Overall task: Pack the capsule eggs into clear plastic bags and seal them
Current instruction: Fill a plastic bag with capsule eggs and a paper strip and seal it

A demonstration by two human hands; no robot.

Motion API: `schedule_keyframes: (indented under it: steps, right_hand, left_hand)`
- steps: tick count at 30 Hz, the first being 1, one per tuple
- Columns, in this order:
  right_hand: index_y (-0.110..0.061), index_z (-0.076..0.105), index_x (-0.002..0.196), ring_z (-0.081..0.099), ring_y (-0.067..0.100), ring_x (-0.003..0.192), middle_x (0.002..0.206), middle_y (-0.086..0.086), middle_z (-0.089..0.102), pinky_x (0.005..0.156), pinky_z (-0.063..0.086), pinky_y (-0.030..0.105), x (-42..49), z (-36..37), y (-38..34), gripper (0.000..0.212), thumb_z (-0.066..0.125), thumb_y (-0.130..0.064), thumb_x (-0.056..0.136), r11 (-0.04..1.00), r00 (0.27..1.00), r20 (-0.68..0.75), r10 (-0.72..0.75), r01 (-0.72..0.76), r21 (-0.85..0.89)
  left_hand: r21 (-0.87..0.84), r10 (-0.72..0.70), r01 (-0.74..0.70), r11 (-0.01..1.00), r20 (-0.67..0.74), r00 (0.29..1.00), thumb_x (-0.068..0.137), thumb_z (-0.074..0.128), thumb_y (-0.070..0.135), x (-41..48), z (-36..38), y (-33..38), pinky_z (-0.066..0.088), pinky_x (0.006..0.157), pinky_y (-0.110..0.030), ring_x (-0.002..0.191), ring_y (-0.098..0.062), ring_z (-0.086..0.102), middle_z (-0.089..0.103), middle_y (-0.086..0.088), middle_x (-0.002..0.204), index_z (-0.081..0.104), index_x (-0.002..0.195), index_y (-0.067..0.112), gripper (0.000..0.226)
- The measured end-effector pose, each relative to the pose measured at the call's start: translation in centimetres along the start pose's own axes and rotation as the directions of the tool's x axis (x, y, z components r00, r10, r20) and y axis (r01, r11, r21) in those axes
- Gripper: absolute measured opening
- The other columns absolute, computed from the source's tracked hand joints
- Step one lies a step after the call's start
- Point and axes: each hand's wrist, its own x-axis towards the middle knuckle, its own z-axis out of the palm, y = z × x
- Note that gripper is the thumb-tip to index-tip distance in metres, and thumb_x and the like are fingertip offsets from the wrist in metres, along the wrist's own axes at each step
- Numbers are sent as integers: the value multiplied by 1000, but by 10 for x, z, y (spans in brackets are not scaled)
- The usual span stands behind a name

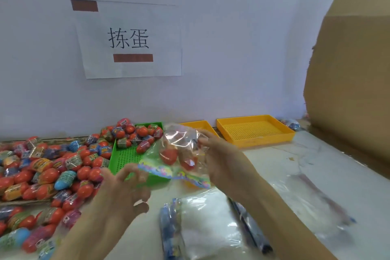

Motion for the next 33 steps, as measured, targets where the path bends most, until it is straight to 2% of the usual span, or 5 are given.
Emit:
schedule_keyframes:
  steps: [8, 13, 22, 25, 33]
  right_hand:
    - [-2, 70, 106, 62, 31, 91, 108, 12, 65, 73, 56, 25, -6, -90, -54, 21, 65, -19, 94, 959, 974, -185, -128, 74, -274]
    - [-11, 37, 147, 57, 43, 123, 139, 18, 43, 96, 52, 49, 8, -153, -90, 48, 54, -27, 104, 932, 682, -701, -210, 357, 67]
    - [-11, 72, 109, 71, 19, 83, 97, 7, 75, 73, 55, 29, 27, -85, -46, 19, 55, -16, 102, 785, 938, -318, -137, -93, -613]
    - [-17, 73, 104, 73, 17, 85, 96, 2, 76, 75, 55, 29, 30, -55, -37, 15, 58, -19, 101, 617, 985, -155, -78, -75, -783]
    - [-34, 71, 106, 59, -6, 74, 89, -17, 69, 65, 44, 17, 26, -19, 13, 27, 80, -40, 81, -70, 907, 112, 407, 153, -986]
  left_hand:
    - [-360, -71, 71, 930, 16, 997, 35, 88, 77, 63, -82, -26, 34, 38, -22, 37, -11, 48, 58, 13, 59, 71, 61, 33, 54]
    - [-418, -65, 179, 890, 274, 960, 105, 9, 61, 67, -109, -58, 22, 116, -48, 142, -35, 34, 34, -17, 158, 32, 153, 8, 75]
    - [-342, -118, 127, 931, 47, 992, 104, 33, 51, 31, -55, -22, 46, 96, -49, 109, -35, 60, 59, -23, 124, 60, 127, 4, 58]
    - [-235, -5, -26, 972, -131, 991, 83, 64, 47, 18, -45, -10, 52, 49, -26, 56, -16, 56, 57, -1, 74, 68, 75, 20, 28]
    - [-167, 14, -55, 984, -236, 972, 81, 60, 38, 7, -34, 5, 42, 57, -27, 56, -13, 51, 54, 3, 68, 59, 73, 22, 18]
